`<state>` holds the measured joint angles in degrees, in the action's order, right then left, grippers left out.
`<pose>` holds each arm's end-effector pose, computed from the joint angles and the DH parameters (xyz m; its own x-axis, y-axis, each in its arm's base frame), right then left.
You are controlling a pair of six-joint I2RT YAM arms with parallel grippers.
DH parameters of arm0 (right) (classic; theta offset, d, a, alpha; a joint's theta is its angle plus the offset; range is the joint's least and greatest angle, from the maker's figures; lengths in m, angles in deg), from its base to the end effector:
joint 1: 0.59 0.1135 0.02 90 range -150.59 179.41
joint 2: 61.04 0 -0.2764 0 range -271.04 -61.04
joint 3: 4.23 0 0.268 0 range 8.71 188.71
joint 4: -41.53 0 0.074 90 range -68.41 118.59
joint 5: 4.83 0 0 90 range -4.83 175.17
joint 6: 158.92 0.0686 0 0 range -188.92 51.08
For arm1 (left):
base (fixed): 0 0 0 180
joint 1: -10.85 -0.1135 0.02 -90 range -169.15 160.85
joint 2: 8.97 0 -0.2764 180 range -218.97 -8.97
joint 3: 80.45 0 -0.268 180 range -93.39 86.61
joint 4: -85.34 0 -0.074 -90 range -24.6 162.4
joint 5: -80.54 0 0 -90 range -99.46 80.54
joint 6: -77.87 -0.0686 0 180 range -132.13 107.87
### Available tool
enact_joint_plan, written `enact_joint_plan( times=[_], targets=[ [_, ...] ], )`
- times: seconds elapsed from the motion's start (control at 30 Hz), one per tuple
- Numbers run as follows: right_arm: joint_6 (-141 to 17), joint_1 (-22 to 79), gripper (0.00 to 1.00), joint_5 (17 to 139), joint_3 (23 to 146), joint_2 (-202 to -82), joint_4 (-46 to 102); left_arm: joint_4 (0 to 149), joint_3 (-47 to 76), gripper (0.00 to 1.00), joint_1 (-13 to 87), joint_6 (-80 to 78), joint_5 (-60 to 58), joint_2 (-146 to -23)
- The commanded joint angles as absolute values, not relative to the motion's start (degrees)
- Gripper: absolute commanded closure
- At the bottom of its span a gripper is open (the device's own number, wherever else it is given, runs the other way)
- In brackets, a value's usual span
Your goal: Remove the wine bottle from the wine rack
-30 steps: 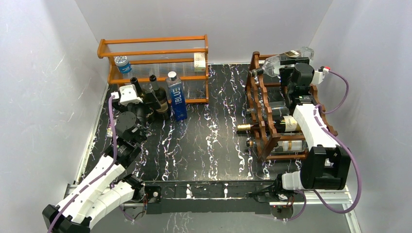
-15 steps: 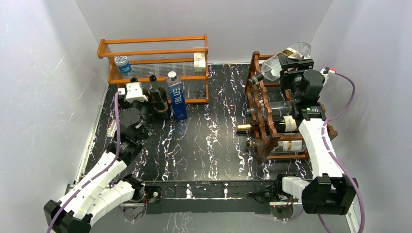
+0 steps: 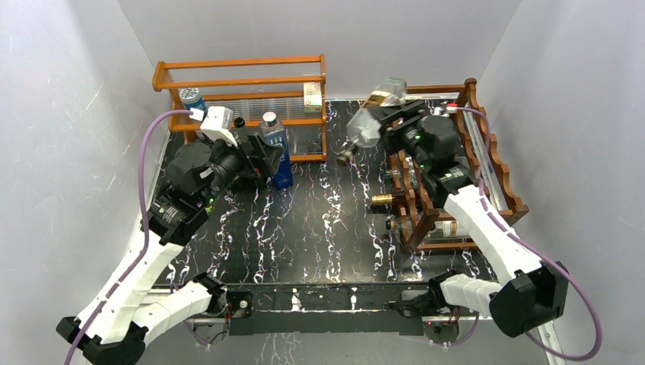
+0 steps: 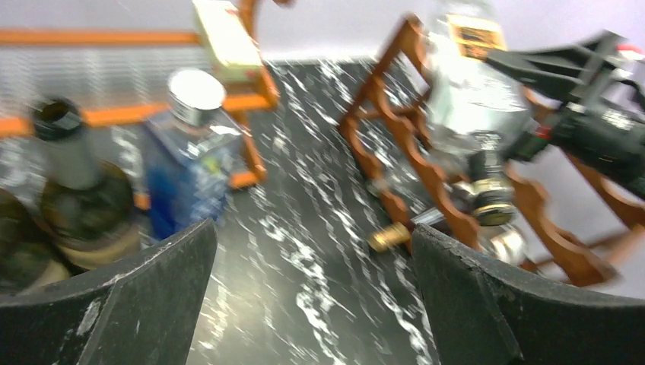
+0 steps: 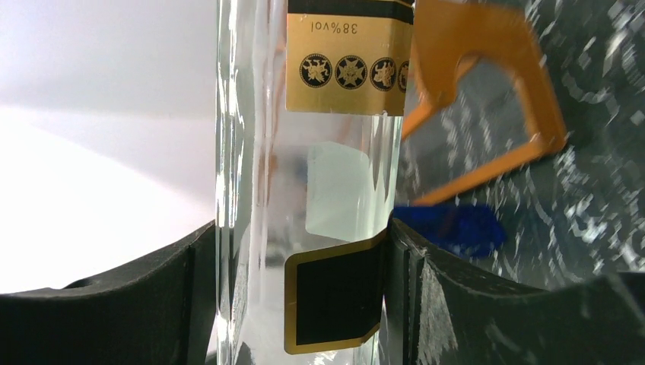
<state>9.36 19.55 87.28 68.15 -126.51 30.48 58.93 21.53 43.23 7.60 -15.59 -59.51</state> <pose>0.2952 0.1056 0.3869 -0.3169 0.9260 -0.2052 0.0035 0.2175 0.9761 0.1933 -0.1139 0.4532 -0.1345 -0.3122 -0.9405 0.4217 0.8408 -0.3394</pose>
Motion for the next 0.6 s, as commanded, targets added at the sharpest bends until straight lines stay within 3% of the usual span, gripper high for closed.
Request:
enact_joint_plan(
  times=[0.0, 0.27, 0.47, 0.57],
  targets=[
    [8.13, 28.39, 1.00, 91.64, 70.66, -127.28, 46.00, 51.39, 20.75, 0.02, 43.51, 20.02, 1.26, -60.86],
    [4.17, 40.16, 1.00, 99.77, 69.36, -129.09, 47.41, 63.57, 28.62, 0.02, 43.65, 35.22, 17.13, -61.56],
    [3.24, 41.51, 1.00, 101.07, 68.60, -128.44, 47.42, 69.31, 32.31, 0.02, 46.43, 38.18, 17.97, -62.91],
    [3.37, 41.74, 1.00, 100.68, 67.81, -128.16, 47.65, 71.37, 33.56, 0.14, 48.06, 39.16, 17.62, -64.18]
  ],
)
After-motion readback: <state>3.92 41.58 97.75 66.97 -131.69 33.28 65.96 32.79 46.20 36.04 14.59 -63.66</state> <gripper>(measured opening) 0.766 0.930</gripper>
